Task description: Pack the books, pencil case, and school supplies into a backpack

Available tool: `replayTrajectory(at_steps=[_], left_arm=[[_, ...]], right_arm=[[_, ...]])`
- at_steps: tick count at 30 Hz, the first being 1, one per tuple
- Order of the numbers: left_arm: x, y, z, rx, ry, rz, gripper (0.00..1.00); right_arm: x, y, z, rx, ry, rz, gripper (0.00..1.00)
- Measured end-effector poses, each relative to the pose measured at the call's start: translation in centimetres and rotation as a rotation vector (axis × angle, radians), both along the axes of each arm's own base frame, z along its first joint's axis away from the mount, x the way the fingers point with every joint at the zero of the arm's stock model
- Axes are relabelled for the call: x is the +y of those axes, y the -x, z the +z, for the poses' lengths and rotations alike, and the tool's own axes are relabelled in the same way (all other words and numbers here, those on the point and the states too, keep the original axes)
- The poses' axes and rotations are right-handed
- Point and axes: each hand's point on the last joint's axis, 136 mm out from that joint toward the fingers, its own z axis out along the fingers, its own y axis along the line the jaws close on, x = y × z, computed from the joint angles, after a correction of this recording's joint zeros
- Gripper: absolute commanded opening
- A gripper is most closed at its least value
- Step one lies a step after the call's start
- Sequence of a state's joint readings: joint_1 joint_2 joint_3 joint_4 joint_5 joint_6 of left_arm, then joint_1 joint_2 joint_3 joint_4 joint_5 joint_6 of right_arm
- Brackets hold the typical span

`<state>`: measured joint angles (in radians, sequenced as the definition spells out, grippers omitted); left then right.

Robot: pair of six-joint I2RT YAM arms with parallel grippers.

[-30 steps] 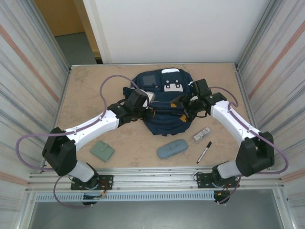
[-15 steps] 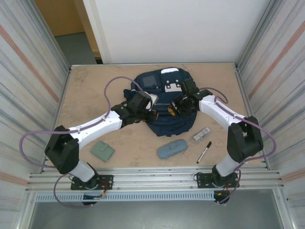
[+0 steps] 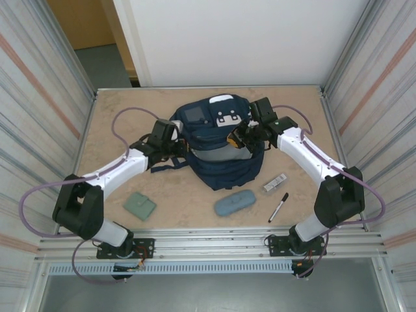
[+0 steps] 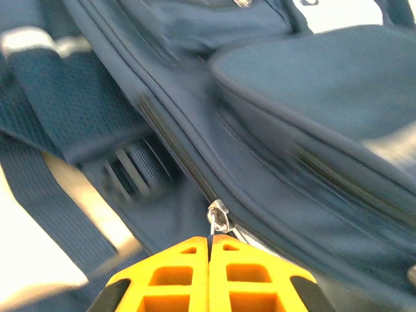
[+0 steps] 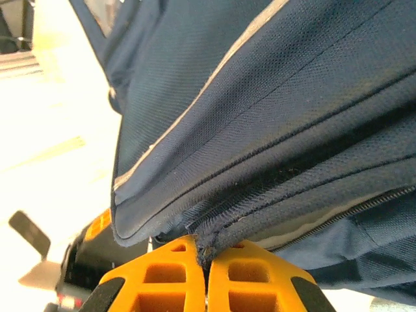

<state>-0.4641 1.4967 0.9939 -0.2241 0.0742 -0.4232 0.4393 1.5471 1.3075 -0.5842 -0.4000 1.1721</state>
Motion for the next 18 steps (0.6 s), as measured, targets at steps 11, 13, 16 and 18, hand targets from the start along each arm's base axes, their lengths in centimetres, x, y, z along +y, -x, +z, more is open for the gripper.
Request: replayTrajectory(at_steps=[11, 13, 16, 18], left_arm=[[4.0, -4.1, -4.3, 0.132, -0.053, 0.126, 0.19], [4.7, -4.1, -4.4, 0.135, -0.068, 0.142, 0.31], [6.3, -3.9, -4.7, 0.16, -0.084, 0.177, 0.41], [6.9, -3.2, -4.3, 0.167, -0.081, 0.181, 0.46]], right_arm=[[2.7, 0.0, -0.1, -0.081, 0.021, 0.116, 0.19], [3.0, 0.1, -0.5, -0.09, 0.034, 0.145, 0.33], [3.3, 0.6, -0.8, -0.144, 0.098, 0.206, 0.45], [3.3, 1.2, -1.0, -0.19, 0.173, 0.245, 0.48]])
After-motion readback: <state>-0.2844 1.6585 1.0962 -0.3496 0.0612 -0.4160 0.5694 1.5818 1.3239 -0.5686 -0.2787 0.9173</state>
